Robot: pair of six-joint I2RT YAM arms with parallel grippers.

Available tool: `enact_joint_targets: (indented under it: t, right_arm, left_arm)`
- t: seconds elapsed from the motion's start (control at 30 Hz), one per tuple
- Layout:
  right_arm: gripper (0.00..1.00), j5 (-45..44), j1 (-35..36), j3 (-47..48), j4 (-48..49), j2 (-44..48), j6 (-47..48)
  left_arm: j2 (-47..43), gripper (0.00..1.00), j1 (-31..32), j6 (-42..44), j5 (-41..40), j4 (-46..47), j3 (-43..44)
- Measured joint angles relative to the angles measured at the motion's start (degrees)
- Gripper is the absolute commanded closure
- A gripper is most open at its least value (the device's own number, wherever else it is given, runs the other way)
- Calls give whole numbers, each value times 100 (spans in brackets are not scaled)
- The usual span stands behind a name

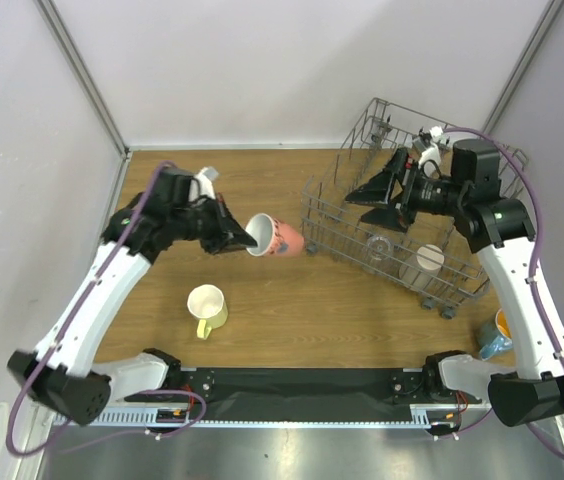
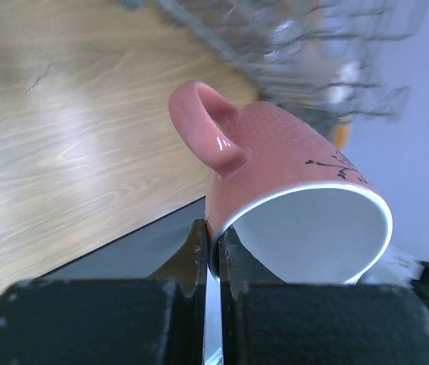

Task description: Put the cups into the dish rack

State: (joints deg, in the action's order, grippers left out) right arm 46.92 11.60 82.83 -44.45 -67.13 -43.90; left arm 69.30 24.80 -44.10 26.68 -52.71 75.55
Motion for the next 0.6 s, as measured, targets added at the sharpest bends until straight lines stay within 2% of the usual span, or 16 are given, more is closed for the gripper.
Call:
enact_joint_targets:
  t: [0.1,0.27,0.6]
  right_arm:
    - [0,216,175,26,435,-114,-166]
    - [0,313,723,179,1023,-461,-407]
    - [0,280,1451,378,2083,-636,-1036]
  left_arm:
    - [-472,100,-341,-249,352,256,-2]
    - [-1128,100,-452,-1075,1163,1729,-354]
    - [-1272,100,-455,-2667,1884,4306,-1141]
